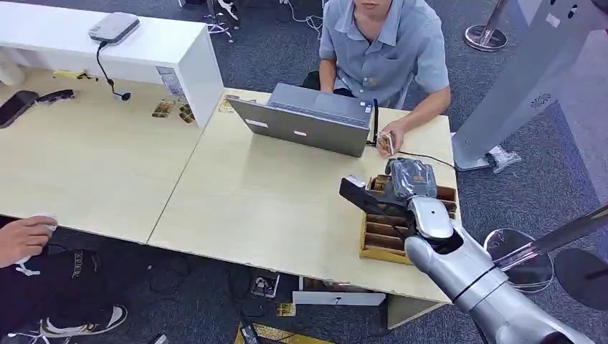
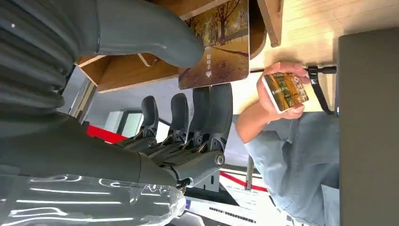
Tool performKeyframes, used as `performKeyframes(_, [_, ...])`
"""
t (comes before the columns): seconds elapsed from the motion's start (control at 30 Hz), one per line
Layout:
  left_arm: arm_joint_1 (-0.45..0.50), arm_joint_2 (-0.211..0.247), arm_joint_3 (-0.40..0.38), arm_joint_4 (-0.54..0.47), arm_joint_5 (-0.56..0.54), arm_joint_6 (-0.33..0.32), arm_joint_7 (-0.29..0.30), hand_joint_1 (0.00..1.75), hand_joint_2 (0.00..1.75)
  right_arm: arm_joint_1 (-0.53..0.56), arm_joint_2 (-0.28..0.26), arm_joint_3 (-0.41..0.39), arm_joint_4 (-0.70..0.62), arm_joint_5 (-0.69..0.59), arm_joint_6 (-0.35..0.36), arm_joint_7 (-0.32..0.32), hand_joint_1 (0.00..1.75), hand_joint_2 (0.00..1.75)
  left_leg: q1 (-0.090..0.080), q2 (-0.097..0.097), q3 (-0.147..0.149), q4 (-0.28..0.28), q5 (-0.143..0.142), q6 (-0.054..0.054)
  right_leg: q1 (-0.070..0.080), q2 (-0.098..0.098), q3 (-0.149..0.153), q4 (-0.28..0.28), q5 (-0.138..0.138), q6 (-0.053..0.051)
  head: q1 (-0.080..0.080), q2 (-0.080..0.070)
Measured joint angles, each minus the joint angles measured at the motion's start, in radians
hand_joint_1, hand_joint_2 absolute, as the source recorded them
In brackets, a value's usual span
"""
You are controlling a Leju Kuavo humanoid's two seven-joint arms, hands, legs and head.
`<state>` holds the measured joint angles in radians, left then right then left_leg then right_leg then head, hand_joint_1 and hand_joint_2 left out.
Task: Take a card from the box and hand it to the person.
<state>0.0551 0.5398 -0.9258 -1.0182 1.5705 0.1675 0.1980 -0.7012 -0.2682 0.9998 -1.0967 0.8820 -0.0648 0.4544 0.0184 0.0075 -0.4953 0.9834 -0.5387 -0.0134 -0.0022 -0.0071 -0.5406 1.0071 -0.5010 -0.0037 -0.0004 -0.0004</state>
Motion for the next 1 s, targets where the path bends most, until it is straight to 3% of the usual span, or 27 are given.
performKeyframes(0.17, [0.0,0.0,0.0,0.0,0.0,0.0,0.0,0.0,0.0,0.0,0.0,0.0,0.006,0.001,-0.013,-0.004,1.06,1.75,0.0,0.0,0.0,0.0,0.0,0.0,0.0,0.0,0.0,0.0,0.0,0.0,0.0,0.0])
performKeyframes(0.3, [0.0,0.0,0.0,0.0,0.0,0.0,0.0,0.0,0.0,0.0,0.0,0.0,0.007,0.013,-0.02,-0.003,1.31,1.75,0.0,0.0,0.0,0.0,0.0,0.0,0.0,0.0,0.0,0.0,0.0,0.0,0.0,0.0])
performKeyframes(0.47, [0.0,0.0,0.0,0.0,0.0,0.0,0.0,0.0,0.0,0.0,0.0,-0.001,0.007,0.019,-0.031,-0.001,1.4,1.75,0.0,0.0,0.0,0.0,0.0,0.0,0.0,0.0,0.0,0.0,0.0,0.0,0.0,0.0])
performKeyframes(0.83, [0.0,0.0,0.0,0.0,0.0,0.0,0.0,0.0,0.0,0.0,0.0,-0.002,0.007,0.032,-0.04,0.001,1.43,1.75,0.0,0.0,0.001,0.0,0.0,0.0,0.0,0.0,0.0,0.0,0.0,0.0,0.0,0.0])
performKeyframes(1.0, [0.0,0.0,0.0,0.0,0.0,0.0,0.001,0.0,0.0,0.001,0.0,-0.002,0.007,0.034,-0.04,0.002,1.75,1.75,0.0,0.0,0.001,0.0,0.0,0.0,0.0,0.0,0.0,0.0,0.0,0.0,0.0,0.0])
